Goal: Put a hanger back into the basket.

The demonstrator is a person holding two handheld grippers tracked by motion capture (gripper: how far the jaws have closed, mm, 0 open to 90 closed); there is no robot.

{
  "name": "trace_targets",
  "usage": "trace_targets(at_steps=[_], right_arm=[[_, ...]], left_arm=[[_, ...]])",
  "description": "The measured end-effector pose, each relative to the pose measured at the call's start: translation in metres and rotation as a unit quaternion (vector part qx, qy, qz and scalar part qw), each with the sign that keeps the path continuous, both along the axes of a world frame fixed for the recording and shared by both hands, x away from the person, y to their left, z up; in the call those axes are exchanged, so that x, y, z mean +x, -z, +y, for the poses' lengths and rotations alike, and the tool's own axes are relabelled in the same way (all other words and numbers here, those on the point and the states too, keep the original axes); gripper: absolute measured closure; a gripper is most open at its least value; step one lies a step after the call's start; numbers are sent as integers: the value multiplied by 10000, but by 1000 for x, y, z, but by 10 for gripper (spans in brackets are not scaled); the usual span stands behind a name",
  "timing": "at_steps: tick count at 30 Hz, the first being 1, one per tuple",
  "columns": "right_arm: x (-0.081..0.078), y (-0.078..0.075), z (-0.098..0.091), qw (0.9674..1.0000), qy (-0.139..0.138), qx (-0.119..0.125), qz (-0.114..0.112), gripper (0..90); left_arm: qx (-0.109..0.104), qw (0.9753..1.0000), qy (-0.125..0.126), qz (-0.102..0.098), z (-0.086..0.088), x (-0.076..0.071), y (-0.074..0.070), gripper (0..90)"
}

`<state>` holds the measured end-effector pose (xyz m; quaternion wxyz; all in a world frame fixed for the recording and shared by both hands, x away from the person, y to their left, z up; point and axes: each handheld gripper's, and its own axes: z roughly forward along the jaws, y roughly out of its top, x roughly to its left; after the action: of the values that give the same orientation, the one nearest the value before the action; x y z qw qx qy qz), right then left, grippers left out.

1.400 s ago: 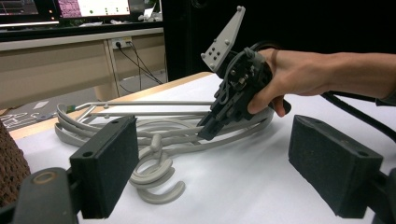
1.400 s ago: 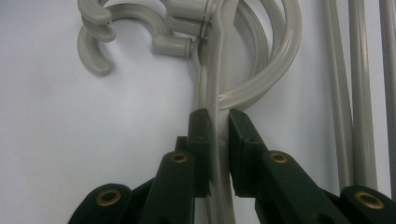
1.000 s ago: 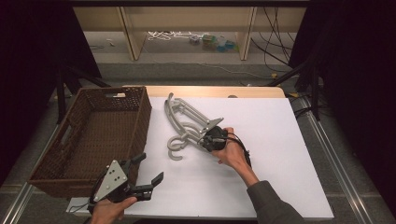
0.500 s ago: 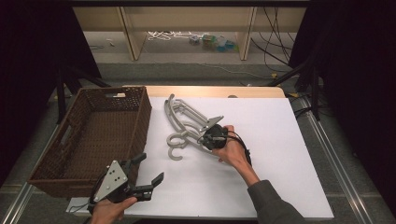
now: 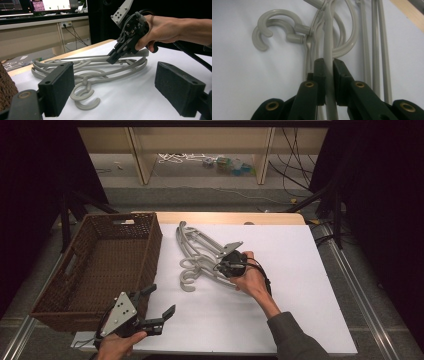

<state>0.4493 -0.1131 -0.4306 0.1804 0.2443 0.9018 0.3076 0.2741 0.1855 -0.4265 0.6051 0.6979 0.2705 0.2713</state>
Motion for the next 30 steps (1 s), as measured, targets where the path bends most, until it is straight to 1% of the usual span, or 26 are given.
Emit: trace_targets(at_steps=[2, 4, 5, 6, 8, 9, 10, 11, 12, 14, 15, 16, 17, 19, 20, 21, 22, 23, 24, 25, 26, 27, 28, 29, 30], right_arm=[[-2, -6, -5, 10000, -36, 36, 38, 827], [-2, -10, -8, 9999, -52, 77, -96, 828], [-4, -13, -10, 10000, -50, 65, -17, 827], [-5, -15, -10, 9999, -63, 100, -123, 827], [-7, -17, -12, 9998, -90, 118, -101, 827], [-10, -22, -15, 9997, -136, 134, -168, 828], [-10, -22, -15, 9997, -136, 134, -168, 828], [-14, -26, -18, 9994, -173, 173, -245, 828], [-16, -28, -20, 9992, -240, 156, -272, 828], [-19, -31, -21, 9992, -254, 179, -255, 828], [-24, -36, -24, 9990, -312, 159, -289, 828], [-24, -36, -24, 9990, -312, 159, -289, 828], [-30, -39, -27, 9984, -416, 137, -367, 828], [-36, -42, -31, 9980, -476, 125, -403, 827], [-36, -42, -31, 9980, -476, 125, -403, 827], [-39, -43, -33, 9979, -511, 158, -368, 828], [-47, -45, -37, 9976, -545, 63, -416, 828], [-50, -46, -39, 9973, -593, 36, -429, 828], [-55, -47, -41, 9974, -599, 53, -404, 828], [-55, -47, -41, 9974, -599, 53, -404, 828], [-61, -48, -45, 9968, -665, 37, -440, 828], [-61, -48, -45, 9968, -665, 37, -440, 828], [-68, -49, -48, 9966, -708, 0, -423, 828], [-71, -49, -49, 9963, -747, -15, -434, 828], [-75, -50, -50, 9962, -784, 37, -383, 828]], left_arm=[[4, 10000, -5, 10, 1, 0, 0, 159], [-19, 10000, -19, 21, 1, 0, 0, 160], [6, 10000, -18, 19, 1, 0, 0, 160], [6, 10000, -18, 19, 1, 0, 0, 160], [14, 10000, -19, 12, 1, 0, 0, 160], [-12, 10000, -30, 17, 1, 0, 0, 161], [-23, 10000, -33, 12, 0, 0, 0, 161], [34, 10000, -23, 16, 0, 0, 0, 161], [34, 10000, -23, 16, 0, 0, 0, 161], [21, 10000, -24, 17, 1, 0, -1, 162], [18, 10000, -40, -7, 1, 0, -2, 162], [18, 10000, -40, -7, 1, 0, -2, 162], [55, 10000, -52, -14, 1, 0, -2, 162], [49, 10000, -61, -4, 1, 0, -3, 162], [49, 10000, -61, -4, 1, 0, -3, 162], [83, 9999, -56, -24, 1, 0, -3, 162], [253, 9996, -91, 76, -1, -3, -4, 161], [329, 9994, -110, 72, -3, -3, -4, 161], [439, 9990, -77, 47, -3, -3, -4, 161], [439, 9990, -77, 47, -3, -3, -4, 159], [453, 9989, -53, 61, -5, -3, -5, 159], [506, 9987, -33, 61, -6, -2, -6, 159], [571, 9984, 4, 28, -8, -1, -7, 158], [677, 9977, -6, 8, -10, 0, -8, 158], [697, 9976, 2, 26, -11, 1, -10, 157]])
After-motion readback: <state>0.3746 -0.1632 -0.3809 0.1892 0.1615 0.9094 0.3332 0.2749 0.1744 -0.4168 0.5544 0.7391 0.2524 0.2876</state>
